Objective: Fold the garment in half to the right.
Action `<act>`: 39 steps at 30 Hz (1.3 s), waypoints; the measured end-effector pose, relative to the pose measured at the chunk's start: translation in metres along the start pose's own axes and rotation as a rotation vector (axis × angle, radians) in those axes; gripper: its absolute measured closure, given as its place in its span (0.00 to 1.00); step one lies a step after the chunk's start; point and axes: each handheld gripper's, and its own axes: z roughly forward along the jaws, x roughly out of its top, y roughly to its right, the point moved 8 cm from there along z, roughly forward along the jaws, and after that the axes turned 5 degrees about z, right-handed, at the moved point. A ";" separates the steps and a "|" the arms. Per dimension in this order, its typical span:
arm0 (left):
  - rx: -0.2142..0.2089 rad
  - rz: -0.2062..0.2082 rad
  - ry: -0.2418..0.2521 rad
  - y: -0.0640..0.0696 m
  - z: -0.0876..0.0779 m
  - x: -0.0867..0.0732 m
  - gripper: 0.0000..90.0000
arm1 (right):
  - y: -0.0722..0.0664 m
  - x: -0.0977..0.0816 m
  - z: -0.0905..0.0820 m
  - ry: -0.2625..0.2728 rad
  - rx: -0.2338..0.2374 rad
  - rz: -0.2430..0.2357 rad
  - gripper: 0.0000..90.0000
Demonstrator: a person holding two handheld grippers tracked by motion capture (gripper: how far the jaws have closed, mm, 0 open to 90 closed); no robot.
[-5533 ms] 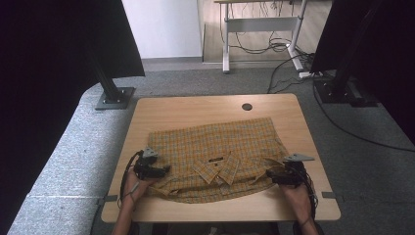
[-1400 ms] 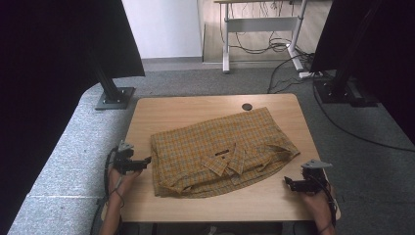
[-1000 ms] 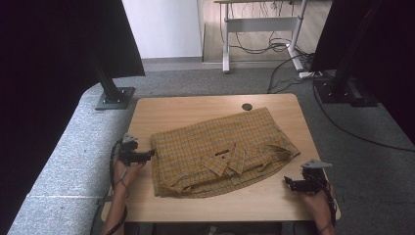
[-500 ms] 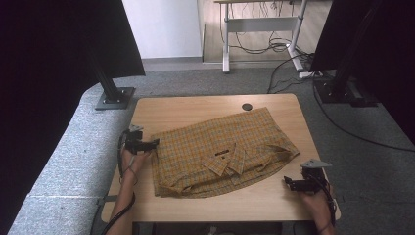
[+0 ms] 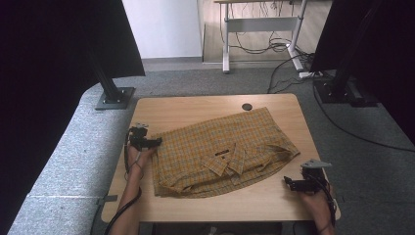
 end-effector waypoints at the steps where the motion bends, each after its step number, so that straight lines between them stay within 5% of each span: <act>1: 0.000 0.000 -0.002 0.000 0.000 0.000 0.11 | 0.000 0.000 0.000 0.000 0.000 0.000 0.08; 16: 0.028 -0.020 0.020 0.006 -0.020 -0.019 0.14 | -0.010 0.005 -0.006 0.024 0.036 -0.014 0.07; 31: 0.008 -0.007 0.008 0.006 -0.025 -0.026 0.07 | -0.060 0.038 -0.004 0.057 0.203 -0.088 0.05; 39: 0.006 -0.003 0.006 0.006 -0.026 -0.027 0.06 | -0.097 0.055 0.006 0.052 0.267 -0.174 0.04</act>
